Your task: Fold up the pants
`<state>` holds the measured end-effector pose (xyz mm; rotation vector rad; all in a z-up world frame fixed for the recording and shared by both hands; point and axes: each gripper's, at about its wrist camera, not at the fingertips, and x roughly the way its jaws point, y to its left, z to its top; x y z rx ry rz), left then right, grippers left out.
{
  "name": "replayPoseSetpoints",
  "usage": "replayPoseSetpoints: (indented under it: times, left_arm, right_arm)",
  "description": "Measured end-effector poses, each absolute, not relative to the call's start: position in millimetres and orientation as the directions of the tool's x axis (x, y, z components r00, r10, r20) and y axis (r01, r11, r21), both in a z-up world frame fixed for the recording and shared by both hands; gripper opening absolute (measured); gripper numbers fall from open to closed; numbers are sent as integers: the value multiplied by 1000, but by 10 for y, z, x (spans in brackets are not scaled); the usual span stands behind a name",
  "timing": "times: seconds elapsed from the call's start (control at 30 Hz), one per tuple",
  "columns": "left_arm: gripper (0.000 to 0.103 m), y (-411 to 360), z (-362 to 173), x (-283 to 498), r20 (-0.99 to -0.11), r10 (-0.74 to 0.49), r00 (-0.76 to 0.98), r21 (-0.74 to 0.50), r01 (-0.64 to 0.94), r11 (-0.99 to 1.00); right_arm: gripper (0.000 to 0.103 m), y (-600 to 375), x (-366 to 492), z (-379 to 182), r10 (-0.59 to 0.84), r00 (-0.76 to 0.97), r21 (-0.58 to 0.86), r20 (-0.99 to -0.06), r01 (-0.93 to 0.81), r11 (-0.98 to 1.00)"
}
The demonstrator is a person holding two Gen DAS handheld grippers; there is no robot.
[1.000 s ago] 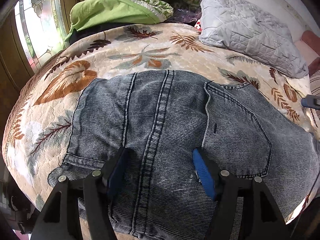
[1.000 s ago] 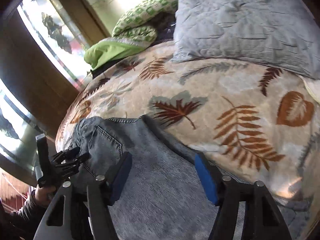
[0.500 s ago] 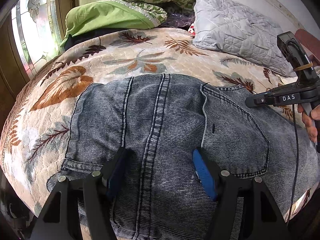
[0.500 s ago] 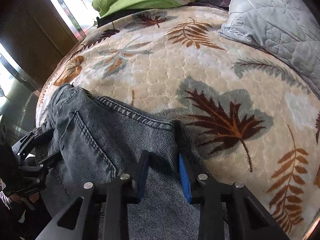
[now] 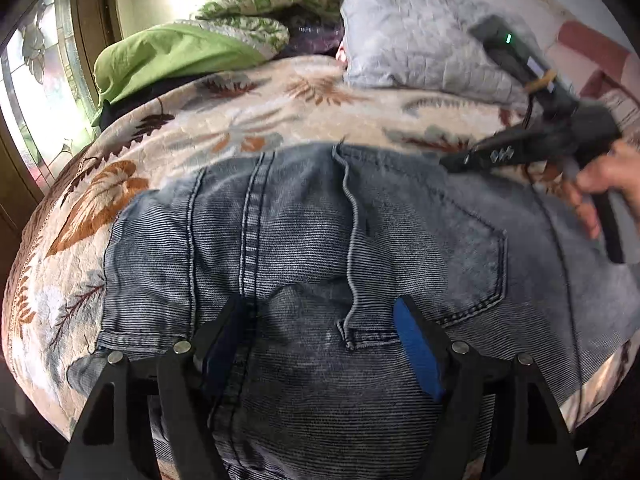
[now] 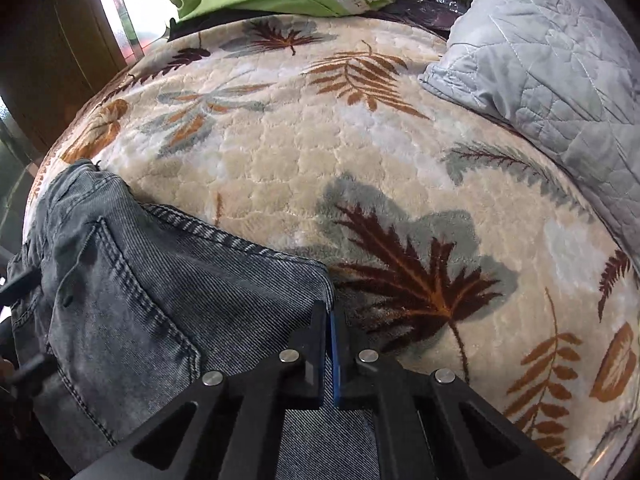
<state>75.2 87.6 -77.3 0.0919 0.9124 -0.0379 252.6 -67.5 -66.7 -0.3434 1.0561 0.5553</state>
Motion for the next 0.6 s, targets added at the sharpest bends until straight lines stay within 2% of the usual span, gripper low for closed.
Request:
replayPoseSetpoints:
  times: [0.07,0.17,0.33,0.43,0.5,0.6]
  left_arm:
    - [78,836,-737,722,-775,27,631,94,74,993]
    - [78,902,-741,737,-786,3,619,54,62,997]
    - [78,915,-747,695,-784,1,620,49,61,997]
    - [78,900,-735,682,-782,4,623,52,59,997]
    - [78,920,-689,650,-776,-1,630,37,48,998]
    - [78,918,-504,541,-737,-60,673,-23,64,998]
  right_arm:
    - [4,-765,2493,-611,294,371,46,-881,-551,833]
    - [5,-1082,2302,-377,364,402,154,-840,-466,871]
    - [5,-1912,1606,-277,519,407,447,-752,-264,855]
    - [6,-2399,1260,-488,497,432,485,-753,-147,862]
    - [5,-2793,1137,-628,437,447,485,-780,-10,875]
    - [5,-3377,938,-562,391,524,506,-757,90,858]
